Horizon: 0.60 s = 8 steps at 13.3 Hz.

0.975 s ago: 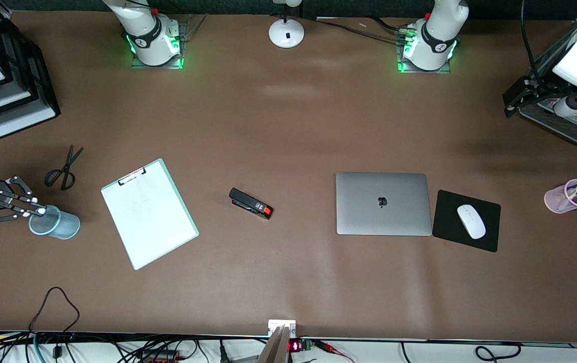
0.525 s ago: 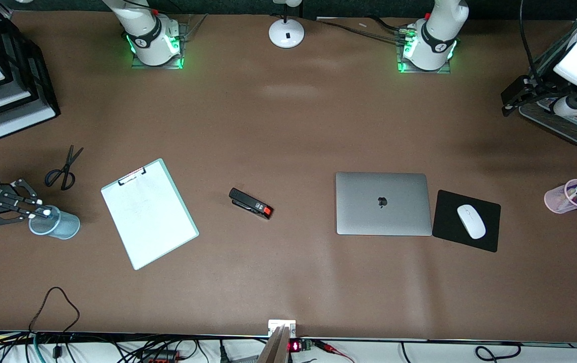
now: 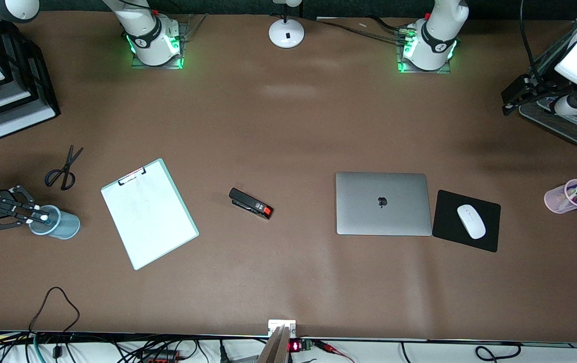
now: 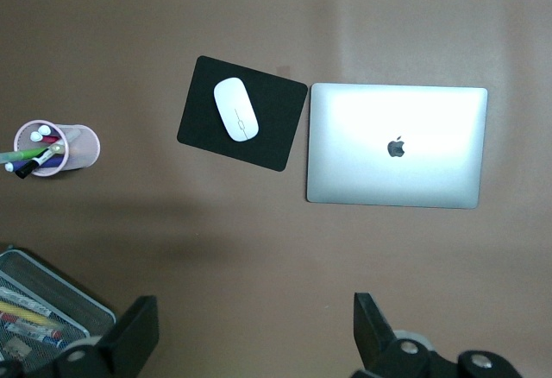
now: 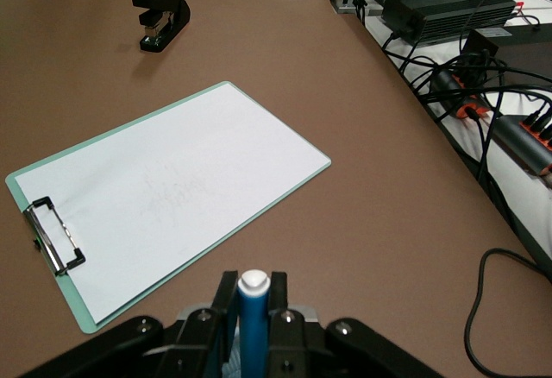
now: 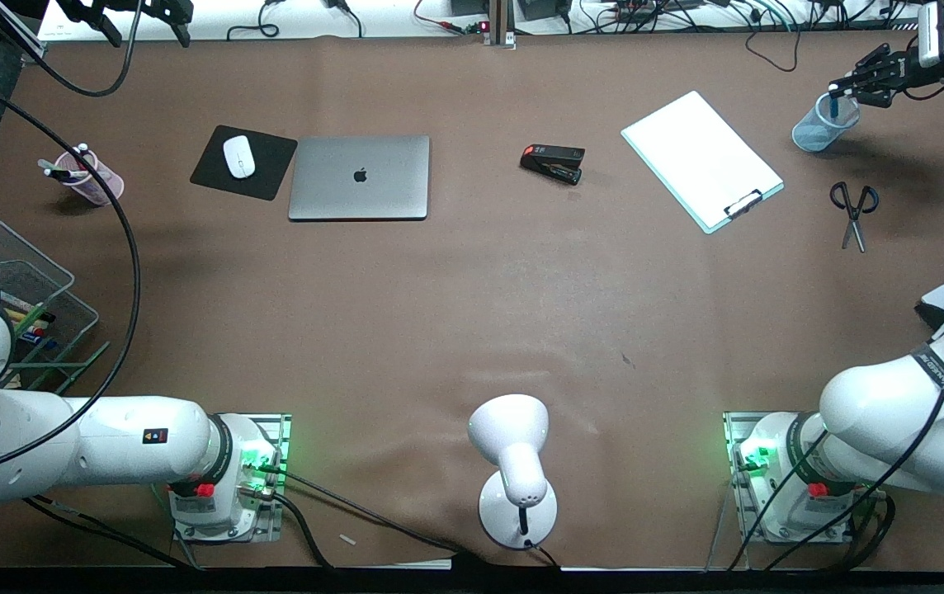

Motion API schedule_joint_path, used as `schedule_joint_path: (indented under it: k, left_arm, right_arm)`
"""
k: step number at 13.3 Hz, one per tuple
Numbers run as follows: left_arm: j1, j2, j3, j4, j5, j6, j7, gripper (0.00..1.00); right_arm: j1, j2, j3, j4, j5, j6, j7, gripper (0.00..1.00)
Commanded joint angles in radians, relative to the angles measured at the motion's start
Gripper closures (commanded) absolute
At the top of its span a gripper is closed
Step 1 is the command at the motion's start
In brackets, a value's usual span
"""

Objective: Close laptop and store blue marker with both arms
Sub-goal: 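Lower the blue marker into the light blue cup with the right gripper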

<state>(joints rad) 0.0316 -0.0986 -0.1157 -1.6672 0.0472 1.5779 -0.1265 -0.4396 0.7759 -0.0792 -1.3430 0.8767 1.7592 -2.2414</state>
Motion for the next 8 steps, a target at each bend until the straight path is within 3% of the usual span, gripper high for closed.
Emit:
schedule_joint_path:
  k: [1,6,7,8]
  left_arm:
    - [-0.002,-0.006,0.011,0.004,-0.017,0.002,0.027,0.00]
    - [0.001,-0.009,0.011,0.003,-0.017,-0.007,0.027,0.00]
    - [0.002,-0.010,0.011,0.001,-0.017,-0.007,0.027,0.00]
    - [0.004,-0.010,0.011,0.001,-0.017,-0.009,0.027,0.00]
  right_arm:
    - [-0.034,0.034,0.013,0.030,0.019,-0.030,-0.018,0.97]
    - [-0.056,0.068,0.013,0.030,0.019,-0.032,-0.021,0.97]
    - [-0.056,0.063,0.015,0.031,0.021,-0.035,-0.015,0.87]
    - [-0.054,0.056,0.015,0.031,0.021,-0.043,0.008,0.12]
